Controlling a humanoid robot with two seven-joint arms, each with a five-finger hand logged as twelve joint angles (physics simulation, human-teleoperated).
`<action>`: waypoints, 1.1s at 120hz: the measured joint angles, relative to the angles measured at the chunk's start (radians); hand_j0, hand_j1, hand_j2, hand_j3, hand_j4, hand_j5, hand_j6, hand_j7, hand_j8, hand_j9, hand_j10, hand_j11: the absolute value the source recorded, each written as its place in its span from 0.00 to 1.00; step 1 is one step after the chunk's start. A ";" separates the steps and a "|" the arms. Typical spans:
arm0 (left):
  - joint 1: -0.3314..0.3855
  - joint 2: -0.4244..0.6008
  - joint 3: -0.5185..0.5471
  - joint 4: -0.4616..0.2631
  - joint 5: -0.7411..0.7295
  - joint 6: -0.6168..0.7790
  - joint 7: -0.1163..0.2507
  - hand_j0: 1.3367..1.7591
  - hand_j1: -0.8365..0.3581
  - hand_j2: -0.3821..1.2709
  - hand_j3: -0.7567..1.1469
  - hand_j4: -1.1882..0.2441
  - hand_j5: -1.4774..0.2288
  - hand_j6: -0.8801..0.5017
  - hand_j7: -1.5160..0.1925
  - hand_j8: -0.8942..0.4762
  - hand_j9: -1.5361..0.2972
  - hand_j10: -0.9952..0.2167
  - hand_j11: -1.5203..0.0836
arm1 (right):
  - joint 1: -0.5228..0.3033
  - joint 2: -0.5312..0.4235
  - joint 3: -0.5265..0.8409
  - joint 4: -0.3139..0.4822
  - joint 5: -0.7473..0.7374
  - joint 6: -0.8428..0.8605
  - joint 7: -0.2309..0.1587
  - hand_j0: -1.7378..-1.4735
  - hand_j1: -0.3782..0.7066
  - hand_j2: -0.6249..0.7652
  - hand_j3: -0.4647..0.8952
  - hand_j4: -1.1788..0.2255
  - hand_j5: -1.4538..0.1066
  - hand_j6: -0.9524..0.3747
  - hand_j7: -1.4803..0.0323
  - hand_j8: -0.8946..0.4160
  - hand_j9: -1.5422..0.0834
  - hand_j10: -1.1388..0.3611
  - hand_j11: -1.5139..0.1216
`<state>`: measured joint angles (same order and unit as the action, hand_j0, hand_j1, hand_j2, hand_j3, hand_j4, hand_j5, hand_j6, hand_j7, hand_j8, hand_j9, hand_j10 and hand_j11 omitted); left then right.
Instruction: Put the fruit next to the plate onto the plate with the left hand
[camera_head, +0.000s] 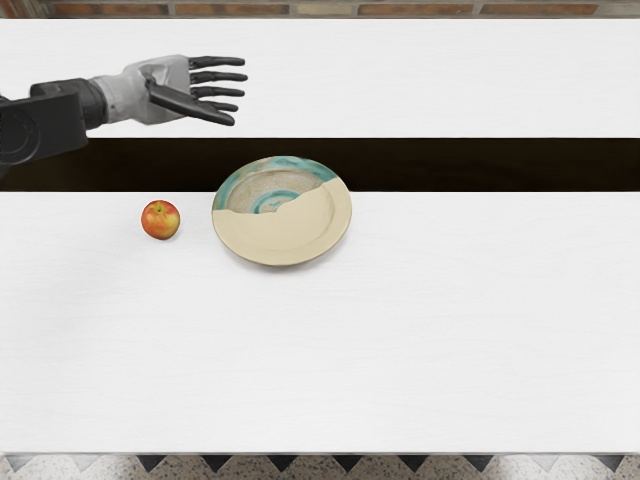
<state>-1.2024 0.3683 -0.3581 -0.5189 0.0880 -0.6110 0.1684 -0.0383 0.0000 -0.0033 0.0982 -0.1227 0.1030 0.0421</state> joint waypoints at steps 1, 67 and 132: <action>0.000 -0.003 0.000 0.000 0.000 0.000 0.000 0.76 0.75 0.26 0.40 0.66 0.68 0.46 0.70 0.48 0.67 0.62 0.75 | 0.000 0.000 0.000 0.000 0.000 0.000 0.000 0.30 0.07 0.44 0.34 0.81 0.90 0.69 0.95 0.65 0.92 0.73 0.90; -0.002 0.076 0.112 -0.023 0.522 0.000 0.005 0.76 0.75 0.26 0.40 0.66 0.68 0.46 0.70 0.47 0.67 0.62 0.75 | -0.002 0.000 -0.001 0.000 0.000 0.000 0.000 0.30 0.07 0.44 0.34 0.81 0.90 0.69 0.95 0.65 0.92 0.73 0.90; -0.393 0.025 0.881 -0.203 0.122 0.000 0.005 0.76 0.75 0.26 0.40 0.66 0.68 0.46 0.70 0.47 0.67 0.62 0.75 | -0.002 0.000 -0.001 0.000 0.000 0.000 0.000 0.30 0.07 0.44 0.34 0.81 0.90 0.69 0.95 0.65 0.92 0.73 0.90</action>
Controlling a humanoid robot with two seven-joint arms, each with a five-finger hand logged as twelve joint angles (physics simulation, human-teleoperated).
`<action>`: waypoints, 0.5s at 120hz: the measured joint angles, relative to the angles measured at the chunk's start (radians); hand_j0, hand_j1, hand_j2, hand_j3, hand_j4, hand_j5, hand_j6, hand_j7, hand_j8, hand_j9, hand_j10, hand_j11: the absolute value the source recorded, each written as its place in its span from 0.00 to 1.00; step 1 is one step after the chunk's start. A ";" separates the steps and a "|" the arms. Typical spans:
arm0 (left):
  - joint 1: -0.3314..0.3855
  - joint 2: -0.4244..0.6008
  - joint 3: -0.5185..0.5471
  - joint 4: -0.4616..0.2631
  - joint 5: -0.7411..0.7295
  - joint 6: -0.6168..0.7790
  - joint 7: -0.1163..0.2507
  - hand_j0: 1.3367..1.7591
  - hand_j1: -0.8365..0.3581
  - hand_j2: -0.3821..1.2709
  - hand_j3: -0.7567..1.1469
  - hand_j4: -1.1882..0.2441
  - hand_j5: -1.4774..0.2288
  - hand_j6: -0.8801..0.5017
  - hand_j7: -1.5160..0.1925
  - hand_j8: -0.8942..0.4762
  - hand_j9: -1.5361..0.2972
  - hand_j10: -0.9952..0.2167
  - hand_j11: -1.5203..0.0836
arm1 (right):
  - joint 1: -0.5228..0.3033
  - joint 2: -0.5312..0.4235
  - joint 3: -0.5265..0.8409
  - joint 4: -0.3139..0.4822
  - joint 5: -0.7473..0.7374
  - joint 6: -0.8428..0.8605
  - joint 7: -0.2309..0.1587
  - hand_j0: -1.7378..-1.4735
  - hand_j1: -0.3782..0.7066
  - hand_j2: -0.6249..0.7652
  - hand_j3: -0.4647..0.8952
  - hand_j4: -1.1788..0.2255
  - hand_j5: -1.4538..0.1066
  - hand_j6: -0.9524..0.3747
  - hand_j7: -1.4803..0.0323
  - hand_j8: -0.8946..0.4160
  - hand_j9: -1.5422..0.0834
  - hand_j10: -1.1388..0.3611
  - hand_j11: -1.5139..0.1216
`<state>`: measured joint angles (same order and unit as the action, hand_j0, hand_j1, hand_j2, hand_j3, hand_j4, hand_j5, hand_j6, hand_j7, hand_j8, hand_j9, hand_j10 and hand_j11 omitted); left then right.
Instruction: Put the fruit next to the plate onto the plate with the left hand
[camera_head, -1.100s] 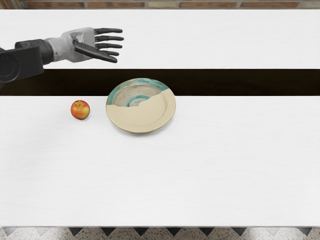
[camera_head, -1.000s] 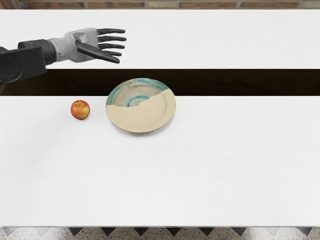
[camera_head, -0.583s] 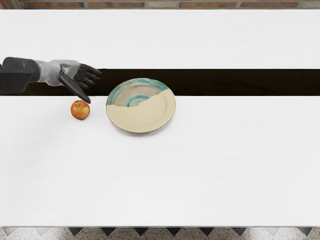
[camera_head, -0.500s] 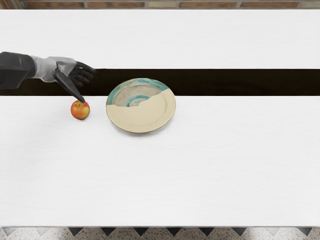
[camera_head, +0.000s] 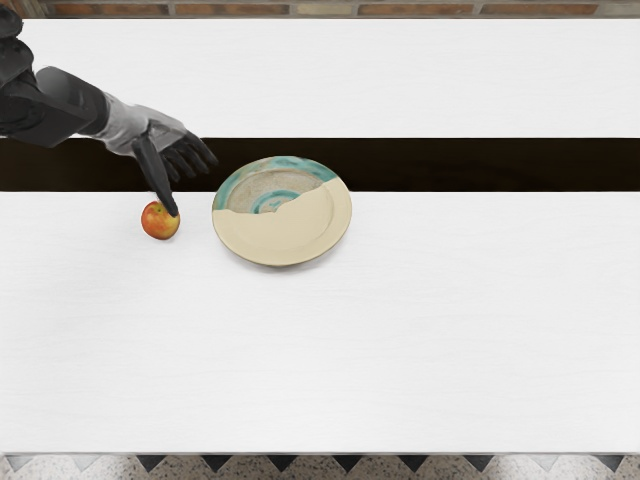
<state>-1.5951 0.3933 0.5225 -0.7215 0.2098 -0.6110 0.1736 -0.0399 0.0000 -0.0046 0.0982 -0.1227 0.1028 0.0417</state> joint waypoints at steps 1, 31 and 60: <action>-0.004 -0.006 0.005 0.000 0.000 0.000 0.000 0.76 0.75 0.26 0.40 0.66 0.68 0.46 0.70 0.47 0.67 0.62 0.75 | 0.000 0.000 0.000 0.000 0.000 0.000 0.000 0.30 0.07 0.44 0.34 0.81 0.90 0.69 0.95 0.65 0.92 0.73 0.90; -0.060 -0.051 0.175 -0.029 0.006 0.023 0.075 0.76 0.75 0.26 0.40 0.66 0.68 0.46 0.70 0.47 0.67 0.62 0.75 | 0.000 0.000 0.000 0.000 0.000 0.000 0.000 0.30 0.07 0.44 0.34 0.81 0.90 0.69 0.95 0.65 0.92 0.73 0.90; -0.080 -0.082 0.223 -0.058 0.008 0.198 0.167 0.76 0.75 0.26 0.40 0.66 0.68 0.46 0.70 0.47 0.67 0.62 0.75 | 0.000 0.000 0.000 0.000 0.000 0.000 0.000 0.30 0.07 0.44 0.34 0.81 0.90 0.69 0.95 0.65 0.92 0.73 0.90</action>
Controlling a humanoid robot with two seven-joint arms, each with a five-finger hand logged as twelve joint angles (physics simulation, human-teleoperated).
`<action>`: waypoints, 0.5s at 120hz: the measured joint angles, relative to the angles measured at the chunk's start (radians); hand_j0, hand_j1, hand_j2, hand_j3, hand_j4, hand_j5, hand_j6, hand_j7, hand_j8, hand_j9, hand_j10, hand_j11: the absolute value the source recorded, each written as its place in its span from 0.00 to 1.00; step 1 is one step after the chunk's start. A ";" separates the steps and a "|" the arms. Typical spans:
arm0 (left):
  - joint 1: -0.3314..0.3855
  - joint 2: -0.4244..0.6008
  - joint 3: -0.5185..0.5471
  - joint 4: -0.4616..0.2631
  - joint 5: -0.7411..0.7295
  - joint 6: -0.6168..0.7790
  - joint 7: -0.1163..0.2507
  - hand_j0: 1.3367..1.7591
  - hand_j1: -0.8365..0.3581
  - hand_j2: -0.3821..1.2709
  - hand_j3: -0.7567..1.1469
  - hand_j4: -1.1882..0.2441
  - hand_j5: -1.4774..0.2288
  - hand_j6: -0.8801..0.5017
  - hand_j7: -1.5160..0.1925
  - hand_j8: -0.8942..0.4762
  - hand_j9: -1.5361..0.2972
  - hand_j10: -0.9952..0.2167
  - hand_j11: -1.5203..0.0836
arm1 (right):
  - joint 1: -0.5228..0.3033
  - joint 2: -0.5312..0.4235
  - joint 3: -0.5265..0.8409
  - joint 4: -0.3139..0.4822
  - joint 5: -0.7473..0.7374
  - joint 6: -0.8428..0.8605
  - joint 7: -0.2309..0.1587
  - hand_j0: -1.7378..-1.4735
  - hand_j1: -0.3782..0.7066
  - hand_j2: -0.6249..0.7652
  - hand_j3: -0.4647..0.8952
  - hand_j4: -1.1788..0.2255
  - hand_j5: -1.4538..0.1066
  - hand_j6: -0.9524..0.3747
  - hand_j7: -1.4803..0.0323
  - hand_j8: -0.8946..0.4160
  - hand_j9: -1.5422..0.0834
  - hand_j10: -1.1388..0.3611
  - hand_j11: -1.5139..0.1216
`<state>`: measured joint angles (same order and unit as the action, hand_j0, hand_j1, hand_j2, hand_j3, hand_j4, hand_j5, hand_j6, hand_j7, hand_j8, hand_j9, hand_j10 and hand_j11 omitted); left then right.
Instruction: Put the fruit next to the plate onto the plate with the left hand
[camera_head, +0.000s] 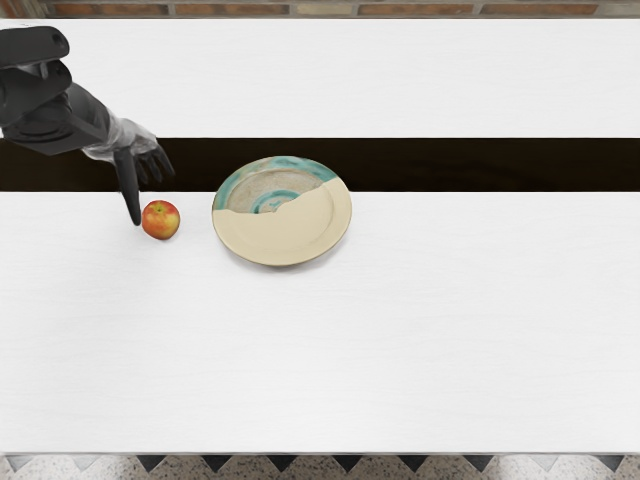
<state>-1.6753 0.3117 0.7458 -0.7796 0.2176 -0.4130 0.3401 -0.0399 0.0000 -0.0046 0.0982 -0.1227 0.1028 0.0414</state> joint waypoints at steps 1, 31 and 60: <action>-0.009 0.000 0.003 -0.005 0.000 0.008 0.002 0.76 0.75 0.26 0.40 0.66 0.68 0.46 0.70 0.47 0.67 0.62 0.75 | 0.000 0.000 0.000 0.000 0.000 0.000 0.000 0.30 0.07 0.44 0.34 0.81 0.90 0.69 0.95 0.65 0.92 0.73 0.90; -0.055 -0.071 0.124 -0.111 -0.005 0.226 0.030 0.76 0.75 0.26 0.40 0.66 0.68 0.46 0.70 0.47 0.67 0.62 0.75 | 0.000 0.000 0.000 0.000 0.000 0.000 0.000 0.30 0.07 0.44 0.34 0.81 0.90 0.69 0.95 0.65 0.92 0.73 0.90; -0.058 -0.135 0.184 -0.146 -0.009 0.287 0.065 0.76 0.75 0.26 0.40 0.66 0.68 0.46 0.70 0.47 0.67 0.62 0.75 | 0.000 0.000 0.000 0.000 0.000 0.000 0.000 0.30 0.07 0.44 0.34 0.81 0.90 0.69 0.95 0.65 0.92 0.73 0.90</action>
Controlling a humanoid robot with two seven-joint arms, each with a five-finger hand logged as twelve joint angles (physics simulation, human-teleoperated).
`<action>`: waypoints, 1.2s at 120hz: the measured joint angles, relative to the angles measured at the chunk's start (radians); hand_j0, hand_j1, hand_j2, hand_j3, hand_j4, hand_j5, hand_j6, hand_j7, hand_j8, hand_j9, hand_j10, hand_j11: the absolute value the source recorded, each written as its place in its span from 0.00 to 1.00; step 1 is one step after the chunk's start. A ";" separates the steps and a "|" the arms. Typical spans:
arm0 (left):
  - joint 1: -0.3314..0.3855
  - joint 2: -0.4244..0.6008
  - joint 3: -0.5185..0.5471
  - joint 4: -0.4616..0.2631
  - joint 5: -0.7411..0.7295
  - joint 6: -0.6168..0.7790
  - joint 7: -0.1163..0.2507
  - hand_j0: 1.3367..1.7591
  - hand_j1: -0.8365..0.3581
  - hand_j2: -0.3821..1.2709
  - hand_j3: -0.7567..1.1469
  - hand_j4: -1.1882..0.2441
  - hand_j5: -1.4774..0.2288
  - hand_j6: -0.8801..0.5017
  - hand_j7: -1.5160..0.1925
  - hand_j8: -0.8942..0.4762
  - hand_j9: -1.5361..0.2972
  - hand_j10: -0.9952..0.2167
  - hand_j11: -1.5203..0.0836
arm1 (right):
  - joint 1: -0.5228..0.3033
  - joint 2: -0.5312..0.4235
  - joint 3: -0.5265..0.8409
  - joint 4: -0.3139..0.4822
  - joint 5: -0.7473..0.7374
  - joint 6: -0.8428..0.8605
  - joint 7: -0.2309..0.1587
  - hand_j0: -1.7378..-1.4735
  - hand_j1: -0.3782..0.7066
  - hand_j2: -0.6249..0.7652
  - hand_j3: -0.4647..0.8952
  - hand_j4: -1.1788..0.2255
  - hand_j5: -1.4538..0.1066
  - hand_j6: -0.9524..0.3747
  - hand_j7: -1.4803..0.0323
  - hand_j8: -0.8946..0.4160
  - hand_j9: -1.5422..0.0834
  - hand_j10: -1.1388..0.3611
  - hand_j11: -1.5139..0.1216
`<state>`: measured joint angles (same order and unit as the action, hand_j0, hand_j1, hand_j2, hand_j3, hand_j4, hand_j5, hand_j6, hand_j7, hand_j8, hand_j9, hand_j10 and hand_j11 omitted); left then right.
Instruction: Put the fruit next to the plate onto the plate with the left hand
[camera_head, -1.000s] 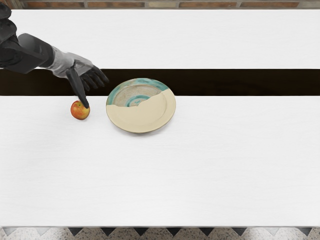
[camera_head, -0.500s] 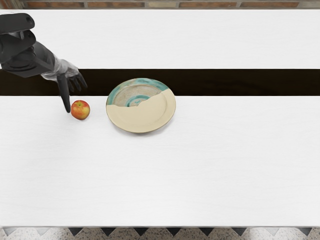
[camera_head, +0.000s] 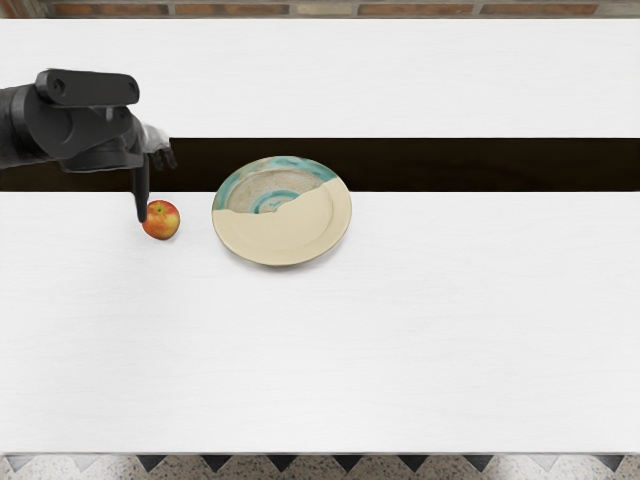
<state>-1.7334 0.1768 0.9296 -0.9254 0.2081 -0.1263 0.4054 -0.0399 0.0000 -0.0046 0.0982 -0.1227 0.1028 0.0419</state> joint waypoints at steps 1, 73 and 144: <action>0.001 -0.004 0.002 0.000 0.000 0.001 0.001 0.76 0.75 0.26 0.40 0.66 0.68 0.46 0.70 0.47 0.67 0.62 0.75 | 0.000 0.000 0.000 0.000 0.000 0.000 0.000 0.30 0.07 0.44 0.34 0.81 0.90 0.69 0.95 0.65 0.92 0.73 0.90; 0.067 -0.082 0.022 0.061 -0.003 0.008 0.028 0.76 0.75 0.26 0.40 0.66 0.68 0.46 0.70 0.47 0.67 0.62 0.75 | 0.000 0.000 0.000 0.000 0.000 0.000 0.000 0.30 0.07 0.44 0.34 0.81 0.90 0.69 0.95 0.65 0.92 0.73 0.90; 0.095 -0.083 0.019 0.066 -0.005 -0.006 0.028 0.76 0.75 0.26 0.40 0.66 0.68 0.46 0.70 0.47 0.67 0.62 0.75 | 0.000 0.000 0.000 0.000 0.000 0.000 0.000 0.30 0.07 0.44 0.34 0.81 0.90 0.69 0.95 0.65 0.92 0.73 0.90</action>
<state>-1.6384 0.0940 0.9483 -0.8590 0.2030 -0.1318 0.4332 -0.0399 0.0000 -0.0046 0.0982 -0.1227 0.1028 0.0419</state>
